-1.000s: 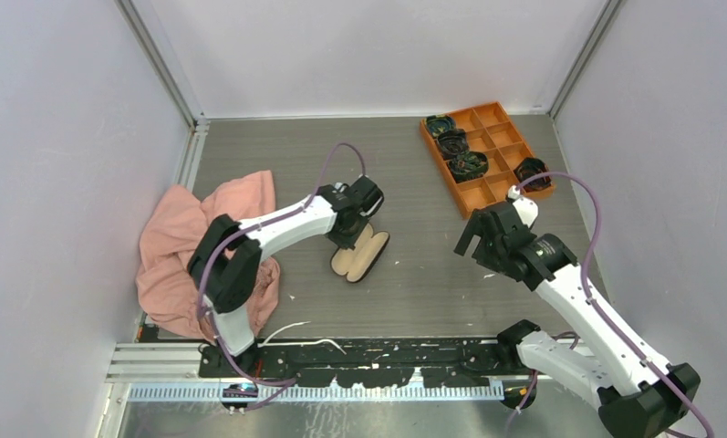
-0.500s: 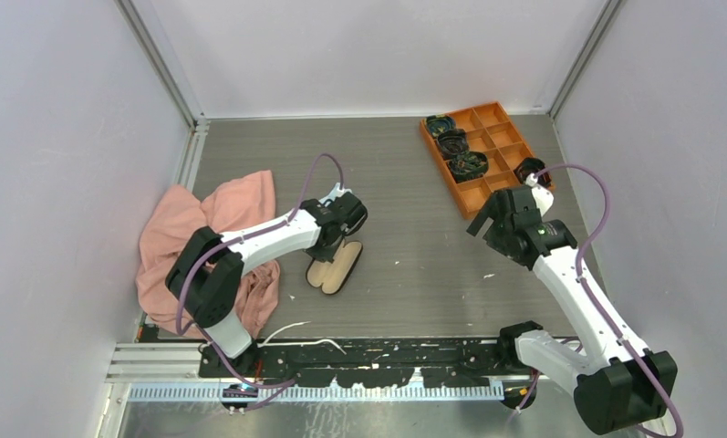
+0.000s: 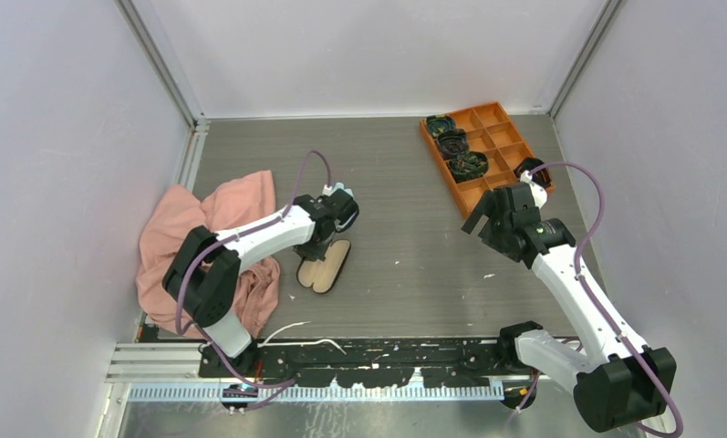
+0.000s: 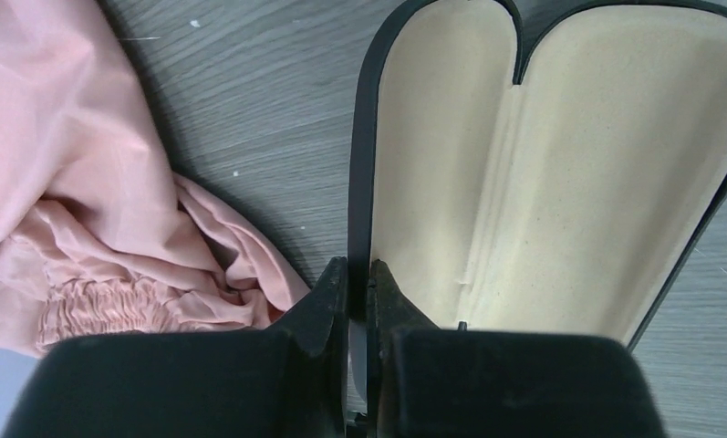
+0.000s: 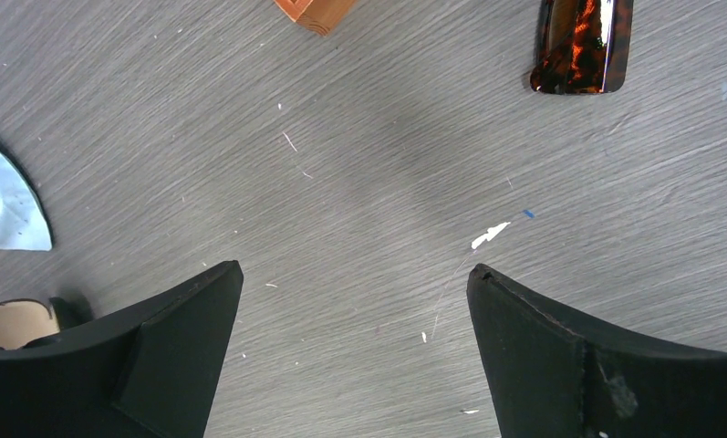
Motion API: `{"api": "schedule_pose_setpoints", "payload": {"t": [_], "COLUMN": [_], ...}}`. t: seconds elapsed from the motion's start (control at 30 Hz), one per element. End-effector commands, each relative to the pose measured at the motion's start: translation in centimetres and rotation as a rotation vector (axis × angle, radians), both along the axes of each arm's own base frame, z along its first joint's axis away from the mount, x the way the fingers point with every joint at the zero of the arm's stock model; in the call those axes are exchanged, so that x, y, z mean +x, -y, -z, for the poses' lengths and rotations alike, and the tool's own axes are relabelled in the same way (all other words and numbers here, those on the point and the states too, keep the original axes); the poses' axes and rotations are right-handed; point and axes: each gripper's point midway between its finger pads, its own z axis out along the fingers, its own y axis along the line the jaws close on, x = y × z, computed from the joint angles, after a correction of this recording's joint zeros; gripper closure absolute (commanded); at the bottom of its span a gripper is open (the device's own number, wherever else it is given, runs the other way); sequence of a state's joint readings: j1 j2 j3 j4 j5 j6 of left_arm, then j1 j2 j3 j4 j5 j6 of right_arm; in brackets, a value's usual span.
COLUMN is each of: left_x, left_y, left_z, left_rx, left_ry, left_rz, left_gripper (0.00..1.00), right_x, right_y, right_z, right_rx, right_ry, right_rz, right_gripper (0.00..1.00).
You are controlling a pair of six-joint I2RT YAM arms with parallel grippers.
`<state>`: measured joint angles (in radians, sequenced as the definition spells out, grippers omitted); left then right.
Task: Organize the sunglasses
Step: Move the sunglasses case at the center of the board.
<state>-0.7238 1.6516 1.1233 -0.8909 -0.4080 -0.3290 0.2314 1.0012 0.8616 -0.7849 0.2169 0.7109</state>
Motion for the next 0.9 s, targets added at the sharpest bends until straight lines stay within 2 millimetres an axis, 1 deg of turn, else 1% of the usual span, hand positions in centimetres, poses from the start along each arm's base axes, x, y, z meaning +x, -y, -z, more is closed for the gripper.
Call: {"api": "schedule_pose_setpoints", "payload": {"t": [0.0,0.13,0.2,0.27,0.37,0.4,0.43,0.47,0.5,0.6,0.63,0.7,0.77,0.83,0.87], "left_x": [1.1,1.9,2.1,2.5,2.6,2.7,2.7,2.7,2.8,3.7,4.1,4.9,5.7,6.0,6.2], "left_y": [-1.9,-4.2,-4.3,-3.9,-3.4,-3.3,-3.2,-3.2,-3.1,-2.9,-2.5,-1.1,1.2,3.3,4.2], "left_z": [-2.3,-2.6,-2.2,-1.9,-1.3,-1.1,-1.2,-1.6,-2.3,-5.3,-6.5,-8.5,-10.0,-10.3,-10.0], "left_rx": [-0.029,0.005,0.009,0.002,-0.011,-0.016,-0.022,-0.024,-0.032,-0.069,-0.096,-0.167,-0.239,-0.277,-0.286], "left_ry": [0.060,0.086,0.078,0.068,0.032,0.025,0.022,0.025,0.037,0.110,0.140,0.197,0.245,0.247,0.229], "left_rz": [-0.061,-0.150,-0.168,-0.176,-0.183,-0.185,-0.188,-0.196,-0.202,-0.227,-0.231,-0.209,-0.158,-0.119,-0.109], "left_gripper": [0.99,1.00,0.98,0.95,0.77,0.69,0.60,0.55,0.51,0.50,0.50,0.50,0.50,0.50,0.49], "right_x": [0.9,0.8,0.7,0.6,0.3,0.1,-0.1,-0.3,-0.5,-1.1,-1.2,-1.4,-1.4,-1.4,-1.4], "right_y": [-0.4,-0.5,-0.7,-0.8,-0.7,-0.7,-0.6,-0.5,-0.5,-0.4,-0.5,-1.0,-1.5,-1.8,-1.9], "right_z": [-1.6,-1.6,-1.6,-1.7,-1.6,-1.6,-1.7,-1.7,-1.9,-2.4,-2.7,-3.5,-4.4,-4.9,-5.1], "right_rx": [0.016,0.026,0.034,0.043,0.045,0.044,0.042,0.042,0.041,0.044,0.054,0.083,0.116,0.133,0.140], "right_ry": [0.061,0.067,0.067,0.074,0.071,0.070,0.069,0.070,0.072,0.086,0.092,0.108,0.135,0.148,0.152], "right_rz": [-0.020,-0.026,-0.030,-0.033,-0.031,-0.031,-0.029,-0.030,-0.031,-0.037,-0.040,-0.050,-0.060,-0.064,-0.065], "right_gripper": [0.00,0.00,0.00,0.00,0.00,0.00,0.00,0.00,0.00,0.00,0.00,0.00,0.00,0.00,0.00]}}
